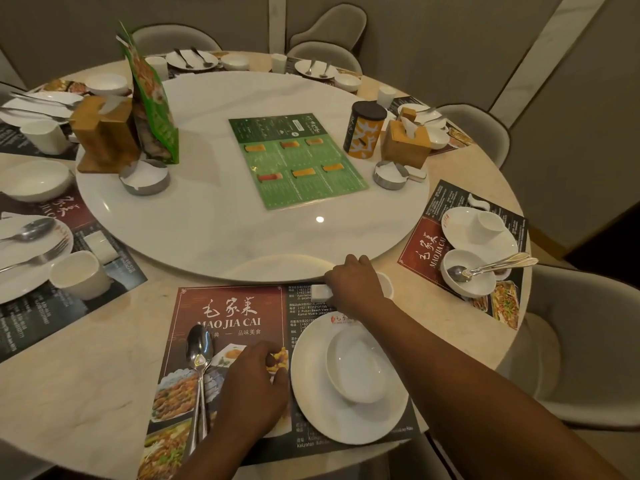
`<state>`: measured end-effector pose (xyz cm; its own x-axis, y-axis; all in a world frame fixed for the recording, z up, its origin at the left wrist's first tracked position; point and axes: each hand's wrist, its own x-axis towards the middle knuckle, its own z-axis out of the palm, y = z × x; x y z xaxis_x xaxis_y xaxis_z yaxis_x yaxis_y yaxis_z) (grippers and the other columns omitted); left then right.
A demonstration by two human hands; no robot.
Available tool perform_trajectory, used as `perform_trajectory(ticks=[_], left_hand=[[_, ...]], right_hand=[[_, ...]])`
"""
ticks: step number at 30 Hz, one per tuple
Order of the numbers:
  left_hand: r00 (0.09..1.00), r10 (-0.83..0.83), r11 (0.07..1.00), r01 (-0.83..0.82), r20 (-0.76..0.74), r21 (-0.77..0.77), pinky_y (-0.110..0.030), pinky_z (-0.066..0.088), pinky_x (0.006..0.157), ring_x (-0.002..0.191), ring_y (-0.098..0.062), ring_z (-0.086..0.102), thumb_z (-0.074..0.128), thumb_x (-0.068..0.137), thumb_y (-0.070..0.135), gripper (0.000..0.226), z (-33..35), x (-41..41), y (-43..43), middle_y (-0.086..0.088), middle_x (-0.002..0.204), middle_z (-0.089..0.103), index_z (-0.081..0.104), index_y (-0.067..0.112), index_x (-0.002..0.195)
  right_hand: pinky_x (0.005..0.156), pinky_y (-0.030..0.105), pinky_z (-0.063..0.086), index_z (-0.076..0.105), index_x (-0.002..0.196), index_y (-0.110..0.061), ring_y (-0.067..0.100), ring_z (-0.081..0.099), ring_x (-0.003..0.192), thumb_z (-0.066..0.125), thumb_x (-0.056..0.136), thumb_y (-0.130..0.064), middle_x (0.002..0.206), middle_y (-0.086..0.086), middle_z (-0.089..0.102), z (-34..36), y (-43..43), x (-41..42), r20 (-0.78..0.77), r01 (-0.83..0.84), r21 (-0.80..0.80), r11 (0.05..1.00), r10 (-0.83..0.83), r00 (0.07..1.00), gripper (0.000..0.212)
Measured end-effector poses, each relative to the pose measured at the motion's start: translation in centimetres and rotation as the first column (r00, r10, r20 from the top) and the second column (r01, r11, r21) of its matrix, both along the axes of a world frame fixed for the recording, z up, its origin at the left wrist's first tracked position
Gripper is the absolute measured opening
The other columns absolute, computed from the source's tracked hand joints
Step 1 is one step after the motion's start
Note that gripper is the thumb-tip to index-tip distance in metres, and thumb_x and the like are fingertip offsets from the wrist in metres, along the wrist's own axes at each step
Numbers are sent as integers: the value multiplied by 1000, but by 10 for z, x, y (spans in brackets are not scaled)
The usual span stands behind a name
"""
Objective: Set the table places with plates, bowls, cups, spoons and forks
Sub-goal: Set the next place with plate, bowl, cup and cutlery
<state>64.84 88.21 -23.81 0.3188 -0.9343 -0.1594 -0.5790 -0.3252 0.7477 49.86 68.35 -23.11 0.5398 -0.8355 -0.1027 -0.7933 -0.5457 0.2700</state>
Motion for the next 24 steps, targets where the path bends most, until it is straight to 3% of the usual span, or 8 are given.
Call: perform_trajectory(ticks=[4,6,8,10,13,15,21,24], left_hand=[[1000,-13,998,14,-12,60,-33,55,78,84,-7,62,67,84,27,28,-3,-4,0,17,96,62,58,33,110],[999,-11,995,14,-31,97,-32,54,76,82,-7,62,66,86,29,31,-4,-9,0,16,92,61,57,31,115],[998,-8,991,17,-65,135,-26,47,71,82,-4,60,64,89,30,37,-3,-14,-1,15,89,62,54,30,124],[995,-8,988,24,-102,155,-25,46,69,81,-4,60,63,90,31,43,-2,-19,-2,15,86,63,50,29,131],[993,-9,985,29,-114,172,-33,54,76,81,-6,62,64,89,28,45,0,-23,-2,11,86,66,50,32,131],[993,-7,983,28,-115,183,-36,55,79,81,-5,62,64,87,26,48,1,-24,-1,10,86,67,49,35,131],[993,8,985,13,-121,172,-25,51,76,82,-3,61,64,86,19,46,1,-23,1,14,89,67,56,36,128],[990,19,987,4,-139,162,-25,52,77,84,-4,61,64,85,17,41,3,-23,3,13,89,68,63,37,121]], right_hand=[[79,36,31,68,106,-24,24,52,98,70,79,-45,96,-2,68,14,3,-9,115,24,52,998,-30,993,34],[83,37,37,68,111,-25,24,54,99,69,83,-42,102,-3,70,31,15,-20,334,77,88,993,-102,937,33],[83,36,44,70,109,-24,20,55,97,67,87,-34,102,-6,69,48,39,-40,624,183,132,974,-225,748,24],[77,29,47,68,104,-26,12,56,92,64,90,-28,98,-10,66,54,71,-67,756,319,212,924,-362,546,14],[74,21,48,64,108,-26,8,60,89,62,93,-23,106,-5,66,36,109,-105,713,463,400,791,-586,385,15],[83,29,53,61,120,-27,13,61,98,62,94,-26,124,0,60,19,127,-116,600,512,540,668,-732,322,26],[99,40,47,43,137,-30,15,49,116,63,85,-55,127,-12,43,12,158,-101,625,369,534,760,-649,434,61],[106,48,41,38,145,-20,27,43,129,51,92,-54,143,4,43,8,151,-97,557,518,523,677,-731,393,64]])
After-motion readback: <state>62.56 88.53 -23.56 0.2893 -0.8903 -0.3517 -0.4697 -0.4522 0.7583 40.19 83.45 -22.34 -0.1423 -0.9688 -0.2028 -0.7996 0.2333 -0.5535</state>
